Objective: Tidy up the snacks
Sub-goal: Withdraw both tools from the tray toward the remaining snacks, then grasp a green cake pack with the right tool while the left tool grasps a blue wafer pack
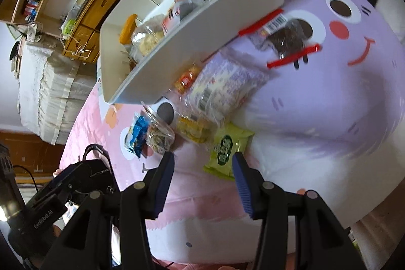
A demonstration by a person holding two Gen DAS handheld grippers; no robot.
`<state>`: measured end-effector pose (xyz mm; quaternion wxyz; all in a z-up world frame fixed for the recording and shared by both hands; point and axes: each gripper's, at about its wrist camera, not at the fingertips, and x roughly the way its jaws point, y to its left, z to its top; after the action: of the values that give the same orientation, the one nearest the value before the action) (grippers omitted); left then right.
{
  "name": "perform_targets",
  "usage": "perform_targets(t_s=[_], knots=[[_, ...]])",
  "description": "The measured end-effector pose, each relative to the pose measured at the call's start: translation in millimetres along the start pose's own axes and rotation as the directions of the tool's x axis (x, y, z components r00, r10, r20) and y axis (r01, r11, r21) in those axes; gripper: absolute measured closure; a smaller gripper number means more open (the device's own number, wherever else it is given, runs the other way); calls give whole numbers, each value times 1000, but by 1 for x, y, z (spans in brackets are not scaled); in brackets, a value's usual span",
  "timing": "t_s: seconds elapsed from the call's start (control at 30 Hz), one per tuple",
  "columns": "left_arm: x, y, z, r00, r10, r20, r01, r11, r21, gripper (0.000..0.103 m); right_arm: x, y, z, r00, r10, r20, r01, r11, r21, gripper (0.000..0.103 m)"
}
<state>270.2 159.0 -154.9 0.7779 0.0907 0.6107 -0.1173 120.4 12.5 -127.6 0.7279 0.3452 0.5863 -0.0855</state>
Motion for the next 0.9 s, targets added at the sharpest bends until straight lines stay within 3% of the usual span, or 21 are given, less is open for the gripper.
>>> perform_targets(t_s=[0.33,0.67,0.9], knots=[[41,11,10,998,-61,-34,63,996,57,25,25,-1,-31,992,-116,53,116,993,-4,55],[93,13,21,991,-130,-15,130,985,112,25,48,19,-54,953,-225,205,262,949,-178,54],[112,13,22,990,-134,38,127,980,156,25,58,23,-59,922,-261,288,327,921,-213,54]])
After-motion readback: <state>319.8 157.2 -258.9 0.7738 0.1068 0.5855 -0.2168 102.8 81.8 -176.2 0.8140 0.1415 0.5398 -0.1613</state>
